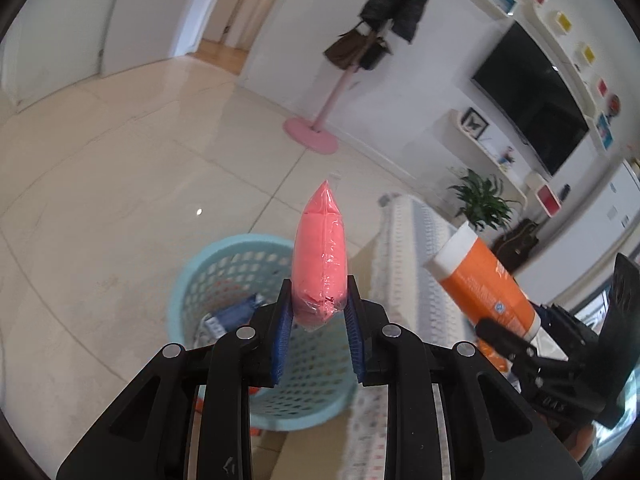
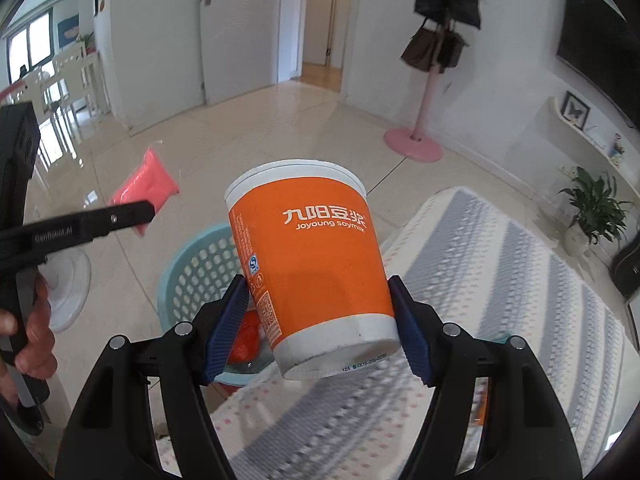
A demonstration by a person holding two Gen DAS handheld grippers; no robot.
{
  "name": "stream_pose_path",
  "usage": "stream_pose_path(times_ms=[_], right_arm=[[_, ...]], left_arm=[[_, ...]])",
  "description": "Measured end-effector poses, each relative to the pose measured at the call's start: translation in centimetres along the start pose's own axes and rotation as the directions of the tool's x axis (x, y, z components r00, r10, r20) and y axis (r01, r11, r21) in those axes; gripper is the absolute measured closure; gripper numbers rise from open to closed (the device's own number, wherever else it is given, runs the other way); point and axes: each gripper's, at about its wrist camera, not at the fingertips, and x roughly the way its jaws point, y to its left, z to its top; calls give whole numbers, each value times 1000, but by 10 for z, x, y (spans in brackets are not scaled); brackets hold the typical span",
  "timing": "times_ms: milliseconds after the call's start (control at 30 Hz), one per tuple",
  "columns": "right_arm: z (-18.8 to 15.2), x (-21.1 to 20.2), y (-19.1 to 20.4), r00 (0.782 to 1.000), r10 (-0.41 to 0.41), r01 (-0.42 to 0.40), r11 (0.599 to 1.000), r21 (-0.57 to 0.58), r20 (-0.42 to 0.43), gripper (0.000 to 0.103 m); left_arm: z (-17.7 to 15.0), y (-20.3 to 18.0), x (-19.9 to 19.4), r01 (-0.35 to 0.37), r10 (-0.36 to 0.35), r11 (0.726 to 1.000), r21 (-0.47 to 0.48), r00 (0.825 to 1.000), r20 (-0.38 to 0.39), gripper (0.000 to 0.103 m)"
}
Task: Collect trash
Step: 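Drop the pink packet and orange cup into the blue basket with both tools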
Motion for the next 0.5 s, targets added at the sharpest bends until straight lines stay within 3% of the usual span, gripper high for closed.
stream_pose_path(times_ms=[367, 500], right_arm=[[-23, 77, 34, 983, 7, -10, 1000, -14, -185, 35], [-26, 84, 35, 977, 15, -15, 1000, 0, -214, 35]], left_arm=[[-31, 45, 56, -42, 33, 998, -50, 986, -162, 80], [-36, 51, 57, -51, 42, 998, -48, 984, -170, 64]])
